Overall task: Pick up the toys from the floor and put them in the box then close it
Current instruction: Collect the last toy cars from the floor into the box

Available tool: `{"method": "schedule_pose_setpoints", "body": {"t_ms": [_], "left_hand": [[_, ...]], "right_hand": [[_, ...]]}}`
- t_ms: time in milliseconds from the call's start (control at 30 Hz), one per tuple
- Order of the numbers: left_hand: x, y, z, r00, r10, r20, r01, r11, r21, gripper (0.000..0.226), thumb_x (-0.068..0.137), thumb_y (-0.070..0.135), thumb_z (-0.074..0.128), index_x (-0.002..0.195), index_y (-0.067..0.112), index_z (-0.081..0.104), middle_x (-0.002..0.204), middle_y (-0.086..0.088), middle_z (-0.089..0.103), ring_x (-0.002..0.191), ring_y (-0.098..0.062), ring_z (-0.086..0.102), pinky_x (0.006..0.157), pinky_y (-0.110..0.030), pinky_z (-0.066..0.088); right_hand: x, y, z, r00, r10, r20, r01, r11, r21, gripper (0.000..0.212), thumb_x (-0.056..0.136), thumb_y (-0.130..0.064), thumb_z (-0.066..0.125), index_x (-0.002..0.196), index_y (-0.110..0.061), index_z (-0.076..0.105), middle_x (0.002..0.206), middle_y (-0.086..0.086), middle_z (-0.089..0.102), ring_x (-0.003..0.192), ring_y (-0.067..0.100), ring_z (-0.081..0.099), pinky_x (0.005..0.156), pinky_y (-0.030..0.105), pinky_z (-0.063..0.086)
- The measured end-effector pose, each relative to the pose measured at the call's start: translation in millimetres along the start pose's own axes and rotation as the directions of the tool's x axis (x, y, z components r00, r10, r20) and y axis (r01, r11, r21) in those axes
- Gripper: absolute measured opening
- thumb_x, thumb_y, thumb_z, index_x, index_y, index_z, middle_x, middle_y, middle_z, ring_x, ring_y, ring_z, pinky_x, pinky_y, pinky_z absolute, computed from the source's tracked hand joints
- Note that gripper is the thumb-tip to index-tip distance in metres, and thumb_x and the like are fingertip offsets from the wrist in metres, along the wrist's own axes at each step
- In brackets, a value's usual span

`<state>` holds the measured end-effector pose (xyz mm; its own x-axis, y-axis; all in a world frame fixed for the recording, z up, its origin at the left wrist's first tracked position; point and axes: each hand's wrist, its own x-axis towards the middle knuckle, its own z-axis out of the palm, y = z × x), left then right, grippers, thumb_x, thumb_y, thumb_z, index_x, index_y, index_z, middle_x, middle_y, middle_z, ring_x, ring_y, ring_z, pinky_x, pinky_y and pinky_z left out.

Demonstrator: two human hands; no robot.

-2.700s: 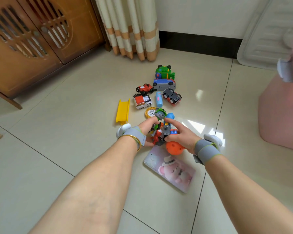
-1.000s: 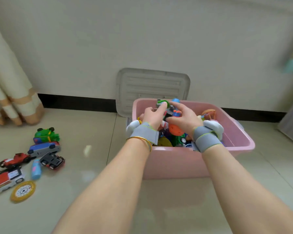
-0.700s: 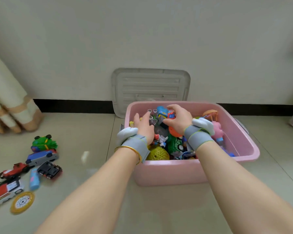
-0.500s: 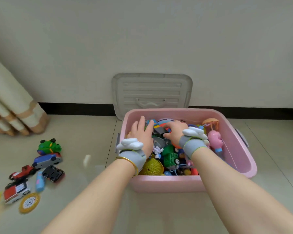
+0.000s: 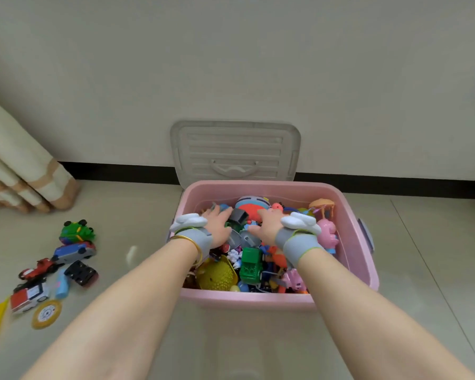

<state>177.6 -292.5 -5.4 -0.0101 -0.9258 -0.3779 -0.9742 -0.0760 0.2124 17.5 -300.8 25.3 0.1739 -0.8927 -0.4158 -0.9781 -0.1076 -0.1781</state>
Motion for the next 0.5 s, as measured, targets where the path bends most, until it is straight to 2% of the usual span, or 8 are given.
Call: {"method": "schedule_pose_setpoints", "body": {"t_ms": [33,100,200,333,500], "left_hand": [[-4,-6,-5,0.997,0.013,-0.077,-0.020,0.995,-0.098,0.057,0.096,0.020,0.042,0.151,0.018,0.024,0.157,-0.013,0.023,0.144,-0.028,0.024,0.117,-0.034,0.022],[-18,-27,-19,0.977,-0.042,-0.211,-0.020,0.960,-0.281,0.052,0.094,0.009,0.043,0.146,0.013,0.037,0.154,-0.011,0.031,0.144,-0.024,0.028,0.116,-0.028,0.022],[-44,-77,-35,0.933,-0.142,-0.330,-0.001,0.918,-0.398,0.047,0.092,0.003,0.044,0.138,0.012,0.047,0.146,-0.010,0.043,0.138,-0.025,0.036,0.110,-0.026,0.024],[-67,-194,-32,0.900,-0.317,-0.300,0.175,0.892,-0.416,0.049,0.089,0.002,0.045,0.136,0.015,0.049,0.145,-0.010,0.043,0.134,-0.029,0.038,0.110,-0.030,0.026],[-95,-355,-1,0.843,-0.516,-0.150,0.434,0.819,-0.376,0.048,0.089,0.004,0.046,0.136,0.014,0.051,0.140,-0.016,0.044,0.128,-0.037,0.043,0.108,-0.037,0.035]], "right_hand": [[-3,-8,-7,0.997,0.015,-0.073,-0.015,1.000,-0.009,0.044,0.094,-0.044,0.042,0.131,-0.021,0.046,0.133,0.013,0.050,0.120,0.034,0.048,0.096,0.041,0.042],[-10,-36,-14,0.977,0.022,-0.210,-0.024,1.000,-0.007,0.037,0.097,-0.029,0.039,0.132,-0.021,0.046,0.131,0.012,0.052,0.123,0.035,0.045,0.096,0.044,0.040],[-13,-99,-10,0.960,-0.102,-0.259,0.125,0.989,0.074,0.038,0.095,-0.015,0.041,0.133,-0.014,0.046,0.131,0.017,0.050,0.120,0.039,0.050,0.096,0.043,0.042],[-12,-216,33,0.952,-0.253,-0.170,0.276,0.953,0.126,0.041,0.090,-0.007,0.041,0.130,-0.013,0.047,0.128,0.016,0.050,0.114,0.038,0.056,0.093,0.039,0.046],[1,-324,116,0.957,-0.289,0.022,0.285,0.954,0.096,0.047,0.091,-0.010,0.041,0.137,-0.017,0.041,0.133,0.014,0.047,0.120,0.035,0.052,0.099,0.039,0.044]]}}
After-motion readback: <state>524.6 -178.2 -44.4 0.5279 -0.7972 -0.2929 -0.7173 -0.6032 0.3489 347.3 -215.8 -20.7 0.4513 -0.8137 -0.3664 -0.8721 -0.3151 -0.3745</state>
